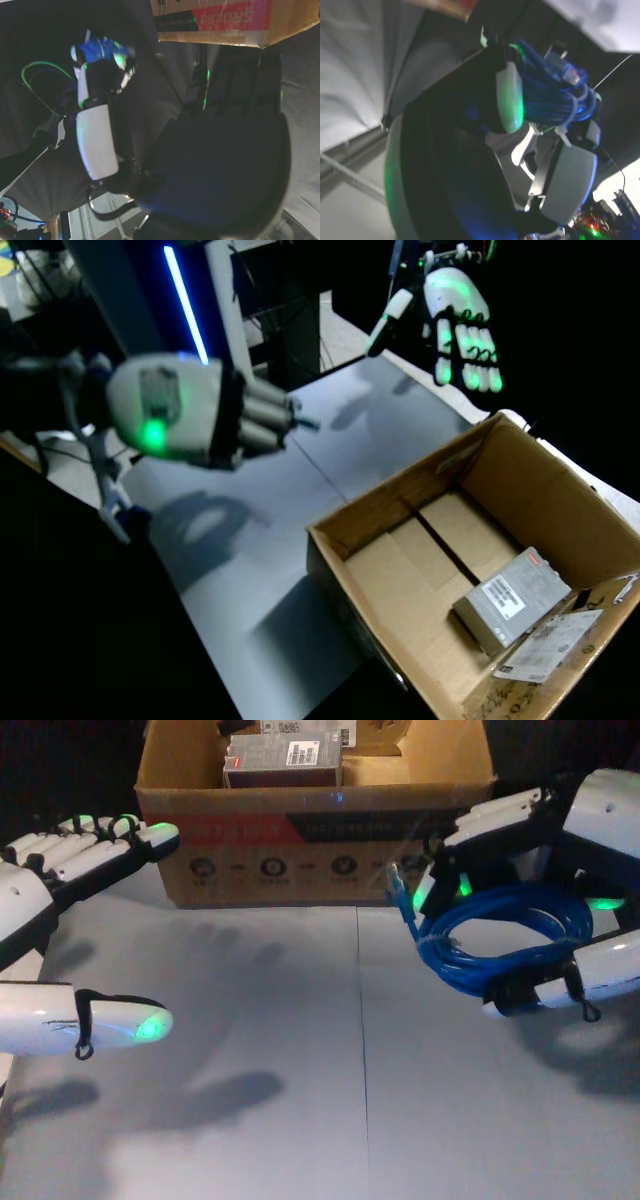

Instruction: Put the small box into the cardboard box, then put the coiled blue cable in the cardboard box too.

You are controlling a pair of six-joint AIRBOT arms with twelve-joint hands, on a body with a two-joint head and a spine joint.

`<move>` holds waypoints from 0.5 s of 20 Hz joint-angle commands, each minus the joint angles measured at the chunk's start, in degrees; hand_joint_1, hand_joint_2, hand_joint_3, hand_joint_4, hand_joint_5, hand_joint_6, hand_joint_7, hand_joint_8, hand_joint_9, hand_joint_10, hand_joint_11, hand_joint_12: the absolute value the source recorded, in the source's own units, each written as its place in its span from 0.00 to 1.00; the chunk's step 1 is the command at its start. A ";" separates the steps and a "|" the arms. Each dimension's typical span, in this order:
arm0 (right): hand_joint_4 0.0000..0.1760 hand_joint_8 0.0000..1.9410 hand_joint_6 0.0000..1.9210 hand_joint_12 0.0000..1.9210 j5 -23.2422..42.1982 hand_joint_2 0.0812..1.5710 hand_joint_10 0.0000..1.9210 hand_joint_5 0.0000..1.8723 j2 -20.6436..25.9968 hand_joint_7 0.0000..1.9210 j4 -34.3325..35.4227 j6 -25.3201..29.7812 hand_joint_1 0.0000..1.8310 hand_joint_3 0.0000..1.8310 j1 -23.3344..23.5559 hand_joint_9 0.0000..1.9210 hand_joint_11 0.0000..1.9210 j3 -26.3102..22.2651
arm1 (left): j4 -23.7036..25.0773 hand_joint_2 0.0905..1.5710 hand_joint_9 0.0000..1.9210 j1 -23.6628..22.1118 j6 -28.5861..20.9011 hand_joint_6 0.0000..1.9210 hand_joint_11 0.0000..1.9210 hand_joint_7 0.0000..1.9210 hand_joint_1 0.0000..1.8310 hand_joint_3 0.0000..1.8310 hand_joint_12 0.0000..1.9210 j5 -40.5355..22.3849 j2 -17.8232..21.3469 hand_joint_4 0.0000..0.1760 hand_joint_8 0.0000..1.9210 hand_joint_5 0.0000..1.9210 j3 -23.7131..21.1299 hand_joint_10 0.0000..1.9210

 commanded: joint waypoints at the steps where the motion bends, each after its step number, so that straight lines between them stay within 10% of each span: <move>1: 0.00 0.93 0.86 1.00 9.38 0.86 0.97 0.30 0.45 0.62 2.52 0.21 0.55 0.00 1.75 0.78 0.83 -0.32 | -0.10 0.55 0.00 -0.52 -0.12 0.00 0.02 0.00 0.21 0.00 0.01 -7.03 -0.05 1.00 0.00 0.00 0.10 0.00; 10: 0.00 0.94 0.81 1.00 13.44 0.83 1.00 0.34 -0.73 0.64 7.16 0.21 0.57 0.00 12.03 0.78 0.84 4.86 | 0.00 0.54 0.00 -0.94 -0.18 0.00 0.00 0.00 0.21 0.00 0.00 -7.05 -1.02 1.00 0.00 0.00 0.75 0.00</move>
